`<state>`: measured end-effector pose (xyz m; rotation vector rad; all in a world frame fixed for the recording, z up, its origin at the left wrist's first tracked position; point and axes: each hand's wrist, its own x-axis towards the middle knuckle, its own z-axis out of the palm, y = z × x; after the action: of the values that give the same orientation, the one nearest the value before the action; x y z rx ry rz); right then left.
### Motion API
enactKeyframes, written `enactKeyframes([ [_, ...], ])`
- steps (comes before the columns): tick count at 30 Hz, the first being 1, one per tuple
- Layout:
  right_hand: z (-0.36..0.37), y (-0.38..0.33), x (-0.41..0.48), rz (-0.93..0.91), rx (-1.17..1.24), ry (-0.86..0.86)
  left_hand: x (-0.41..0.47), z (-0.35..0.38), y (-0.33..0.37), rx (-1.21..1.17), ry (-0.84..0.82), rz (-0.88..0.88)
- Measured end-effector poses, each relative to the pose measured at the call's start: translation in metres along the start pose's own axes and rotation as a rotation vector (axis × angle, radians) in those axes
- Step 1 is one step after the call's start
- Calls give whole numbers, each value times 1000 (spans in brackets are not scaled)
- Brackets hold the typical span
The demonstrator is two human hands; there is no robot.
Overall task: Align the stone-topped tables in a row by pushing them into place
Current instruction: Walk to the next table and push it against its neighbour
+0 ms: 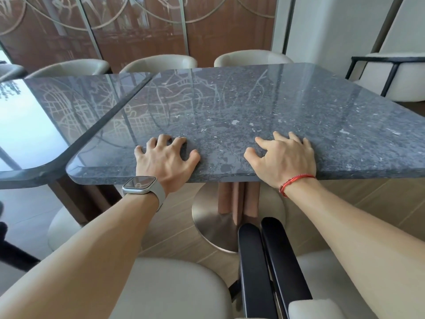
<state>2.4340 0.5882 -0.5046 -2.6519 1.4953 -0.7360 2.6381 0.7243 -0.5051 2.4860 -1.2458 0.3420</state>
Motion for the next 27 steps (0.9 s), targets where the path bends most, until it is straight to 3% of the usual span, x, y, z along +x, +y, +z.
enactKeyframes([
  [12,0,0,-2,46,-66,-90,0,1,-4,3,-32,28],
  [18,-4,-2,1,73,-130,-228,1,-1,-5,17,-59,23],
  [27,-4,-4,-2,70,-127,-148,2,-1,-3,51,-79,13],
])
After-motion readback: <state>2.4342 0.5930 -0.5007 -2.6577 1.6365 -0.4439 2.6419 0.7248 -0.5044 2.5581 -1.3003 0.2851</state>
